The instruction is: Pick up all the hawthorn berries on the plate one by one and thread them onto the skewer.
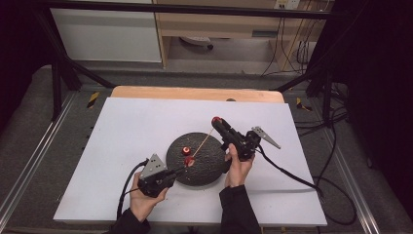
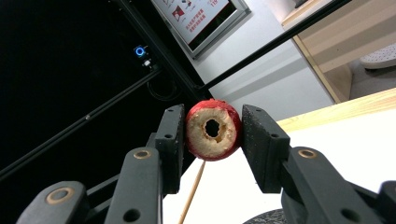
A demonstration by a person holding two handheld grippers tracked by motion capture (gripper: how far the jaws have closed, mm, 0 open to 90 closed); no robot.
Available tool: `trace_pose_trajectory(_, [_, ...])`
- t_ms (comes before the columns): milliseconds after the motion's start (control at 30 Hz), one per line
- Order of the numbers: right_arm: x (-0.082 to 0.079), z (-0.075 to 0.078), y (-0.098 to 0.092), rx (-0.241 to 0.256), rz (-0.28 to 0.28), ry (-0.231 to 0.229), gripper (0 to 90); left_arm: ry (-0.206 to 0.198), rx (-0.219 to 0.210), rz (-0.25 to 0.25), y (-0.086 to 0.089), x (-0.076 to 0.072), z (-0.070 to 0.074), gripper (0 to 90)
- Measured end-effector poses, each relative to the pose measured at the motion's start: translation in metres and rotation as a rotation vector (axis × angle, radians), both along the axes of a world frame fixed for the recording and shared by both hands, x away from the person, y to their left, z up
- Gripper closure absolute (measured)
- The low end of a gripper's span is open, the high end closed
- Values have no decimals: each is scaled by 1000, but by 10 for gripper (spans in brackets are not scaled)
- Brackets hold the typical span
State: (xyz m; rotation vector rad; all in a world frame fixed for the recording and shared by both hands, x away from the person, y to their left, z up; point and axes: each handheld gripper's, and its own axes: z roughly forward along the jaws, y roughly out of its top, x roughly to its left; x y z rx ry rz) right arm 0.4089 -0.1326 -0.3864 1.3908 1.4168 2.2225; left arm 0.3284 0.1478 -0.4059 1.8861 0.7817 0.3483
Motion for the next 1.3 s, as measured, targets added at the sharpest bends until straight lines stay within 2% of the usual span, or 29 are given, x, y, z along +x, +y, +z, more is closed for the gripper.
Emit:
trace_pose_trajectory(567, [-5,-1,2,9,9,-2,612,4,-32,38,-16,4,5,883])
trace_pose_trajectory(1300, [-11,-7,6,-11,49,24,613,-14,-33,45,-27,16,14,884])
